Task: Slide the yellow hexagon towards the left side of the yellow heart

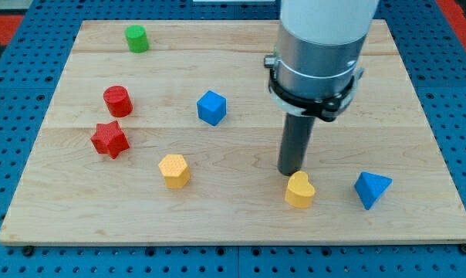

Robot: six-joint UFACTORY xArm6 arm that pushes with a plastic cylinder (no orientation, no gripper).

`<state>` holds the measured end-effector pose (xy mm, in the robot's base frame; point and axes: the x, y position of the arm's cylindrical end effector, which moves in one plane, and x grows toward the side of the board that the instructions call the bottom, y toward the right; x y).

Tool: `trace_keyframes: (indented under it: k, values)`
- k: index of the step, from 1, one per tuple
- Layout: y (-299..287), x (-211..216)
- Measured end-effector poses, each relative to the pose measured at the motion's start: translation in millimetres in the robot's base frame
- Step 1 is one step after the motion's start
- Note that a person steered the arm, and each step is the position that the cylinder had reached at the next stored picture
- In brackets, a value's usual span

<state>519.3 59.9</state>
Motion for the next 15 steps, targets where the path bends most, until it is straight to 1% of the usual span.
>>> trace_keyframes:
  k: [3,4,5,6,7,8,9,10,11,12,13,15]
  values:
    - [-160.5,-43.3]
    - [-186.0,-22.0]
    - [-152.2,-20.7]
    - [-139.0,-12.2]
    - [-156.6,3.9]
    - [-165.7,10.9]
    - [-156.0,16.9]
    - [-130.7,17.3]
    - [-122.8,19.8]
    - [-148.2,35.2]
    - [-143.6,42.8]
    - [-99.3,42.8]
